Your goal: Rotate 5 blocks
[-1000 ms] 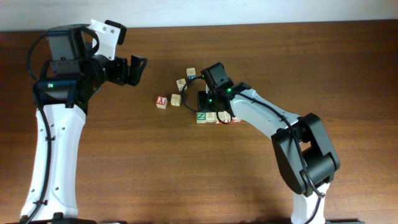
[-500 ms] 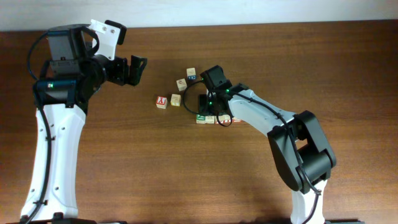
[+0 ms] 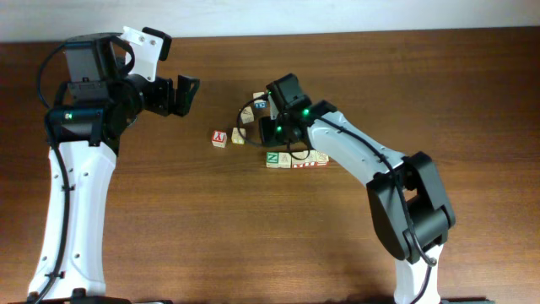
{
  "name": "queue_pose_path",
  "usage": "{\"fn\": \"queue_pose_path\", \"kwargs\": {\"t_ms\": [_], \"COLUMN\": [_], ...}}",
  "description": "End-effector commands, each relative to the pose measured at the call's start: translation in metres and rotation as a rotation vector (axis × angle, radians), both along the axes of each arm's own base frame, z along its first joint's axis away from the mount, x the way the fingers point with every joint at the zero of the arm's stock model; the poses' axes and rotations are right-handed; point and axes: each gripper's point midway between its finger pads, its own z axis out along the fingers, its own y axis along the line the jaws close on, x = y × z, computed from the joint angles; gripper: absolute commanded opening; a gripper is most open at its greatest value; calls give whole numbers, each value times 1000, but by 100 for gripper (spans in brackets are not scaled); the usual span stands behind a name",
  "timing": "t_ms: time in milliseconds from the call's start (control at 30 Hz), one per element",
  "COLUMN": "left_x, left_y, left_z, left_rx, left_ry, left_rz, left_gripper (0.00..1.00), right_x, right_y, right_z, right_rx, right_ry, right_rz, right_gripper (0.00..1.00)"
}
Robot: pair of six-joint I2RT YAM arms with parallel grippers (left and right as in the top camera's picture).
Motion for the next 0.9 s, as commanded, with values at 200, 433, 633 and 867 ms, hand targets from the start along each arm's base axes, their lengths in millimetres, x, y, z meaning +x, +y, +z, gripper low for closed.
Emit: {"fn": "queue_pose_path", "kwargs": {"t_ms": [200,433,633,867], "left_x": [3,3,3,3], "left_y": [1,1,1,1], "left_z": [5,5,5,5], "left_rx": [-11,-11,-11,-10], "left_ry": [-10,-10,-10,-10], "left_rz": [0,0,0,0], "left_gripper": [99,99,99,99], "right_x": [-36,-37,-42,-44], "right_y": [38,25,16,10], "right_z": [-22,-35,-39,-41], "right_rx": [-38,-106,-146,-175], "right_ry": [55,78,103,111], "right_rz": [81,28,13,6], "right_gripper": [24,24,23,23]}}
